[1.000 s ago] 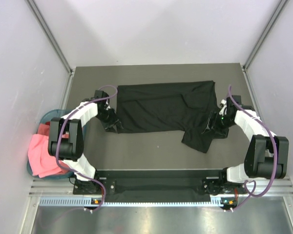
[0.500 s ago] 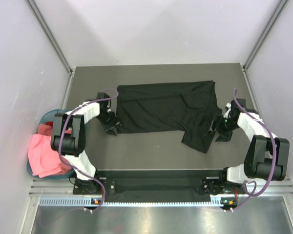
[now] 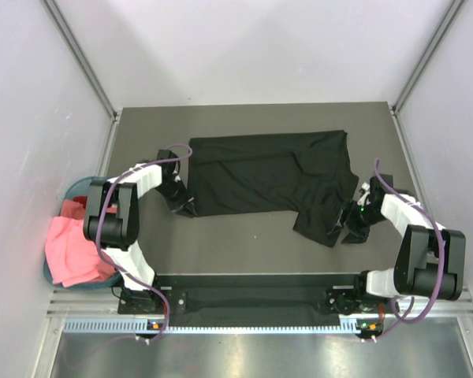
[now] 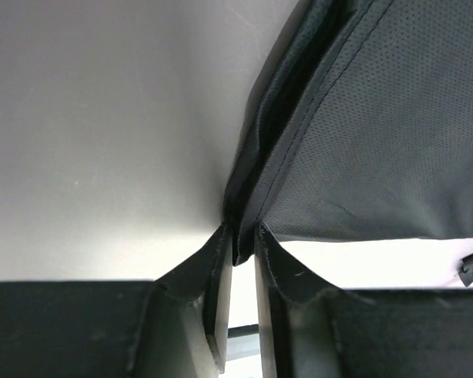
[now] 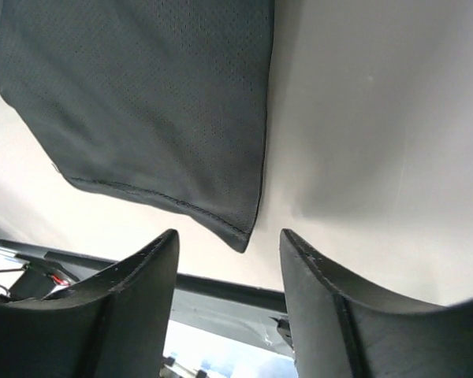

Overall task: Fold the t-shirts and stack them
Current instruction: Fold the tshirt

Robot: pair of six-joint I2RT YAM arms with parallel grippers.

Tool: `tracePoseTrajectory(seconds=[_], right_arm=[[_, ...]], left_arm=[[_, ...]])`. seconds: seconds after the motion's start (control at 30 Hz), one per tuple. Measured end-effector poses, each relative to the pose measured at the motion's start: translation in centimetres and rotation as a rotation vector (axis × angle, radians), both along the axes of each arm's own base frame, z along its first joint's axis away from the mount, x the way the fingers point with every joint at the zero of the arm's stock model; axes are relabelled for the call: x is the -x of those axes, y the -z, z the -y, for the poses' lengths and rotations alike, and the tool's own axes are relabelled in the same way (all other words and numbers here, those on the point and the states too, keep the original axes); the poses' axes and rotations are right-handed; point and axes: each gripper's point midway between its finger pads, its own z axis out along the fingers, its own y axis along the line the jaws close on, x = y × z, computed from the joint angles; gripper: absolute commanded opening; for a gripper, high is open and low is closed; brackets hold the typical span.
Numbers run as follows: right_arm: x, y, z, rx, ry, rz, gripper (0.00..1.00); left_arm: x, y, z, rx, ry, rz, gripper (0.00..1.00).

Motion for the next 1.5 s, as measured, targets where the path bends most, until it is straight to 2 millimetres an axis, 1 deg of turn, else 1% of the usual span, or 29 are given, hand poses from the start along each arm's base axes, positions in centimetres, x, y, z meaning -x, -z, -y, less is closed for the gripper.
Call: tracePoseTrajectory(seconds=[0.17, 0.37, 0.5, 0.6, 0.7, 0.77, 0.8, 0.83, 0.93, 1.03, 1.1, 1.23, 1.3, 1.37, 1.5], right_arm=[[1.0, 0.3, -0.3, -0.011, 0.012, -0.016, 0.5], [2.2, 1.1, -0.9, -0.026, 0.031, -0.061, 0.49], [1.9, 1.4, -0.9, -0.026, 0.053, -0.069, 0.48], [1.8, 1.5, -1.3, -0.047, 0.073, -0.082, 0.43], [1.6, 1.6, -1.6, -0.071, 0.09, -0.093, 0.35], [1.4, 1.7, -1.8, -0.082, 0.098, -0.089, 0.24], [1.5, 1.8, -1.9, -0.086, 0.099, -0.089, 0.17], [1.5, 1.9, -1.9, -0.087, 0.103, -0.09, 0.0], [1.2, 2.0, -1.9, -0.088, 0.111, -0.083, 0.0], [0.8, 1.5, -1.8, -0.083, 0.113, -0.05, 0.0], [0.4, 0.8, -1.7, -0.073, 0.113, -0.022, 0.0], [-1.6, -2.0, -1.1, -0.047, 0.111, 0.065, 0.0], [-2.3, -3.0, -0.8, -0.034, 0.107, 0.096, 0.0], [-2.3, -3.3, -0.5, -0.022, 0.105, 0.101, 0.0], [-1.2, -3.1, 0.1, -0.002, 0.108, 0.057, 0.0]], left_arm=[[-0.2, 0.0, 0.2, 0.011, 0.007, -0.003, 0.15], [-0.4, 0.0, 0.3, 0.014, 0.024, -0.002, 0.13], [-0.6, 0.0, 0.2, 0.011, 0.033, 0.005, 0.1], [-0.8, 0.0, 0.2, 0.008, 0.043, 0.006, 0.08], [-0.9, 0.0, 0.2, 0.007, 0.052, 0.007, 0.05], [-0.9, 0.0, 0.2, 0.006, 0.057, 0.009, 0.02], [-0.9, 0.0, 0.2, 0.006, 0.059, 0.009, 0.0], [-0.9, 0.0, 0.2, 0.006, 0.062, 0.011, 0.0], [-0.9, 0.0, 0.2, 0.007, 0.078, 0.015, 0.0], [-0.9, 0.0, 0.1, 0.006, 0.089, 0.019, 0.0], [-0.9, 0.0, 0.1, 0.006, 0.1, 0.022, 0.0], [-0.9, 0.0, 0.0, -0.002, 0.118, 0.028, 0.0], [-0.9, 0.0, -0.1, -0.007, 0.126, 0.03, 0.0], [-0.9, 0.0, -0.2, -0.012, 0.13, 0.029, 0.0], [-0.7, 0.0, -0.4, -0.024, 0.132, 0.024, 0.0]])
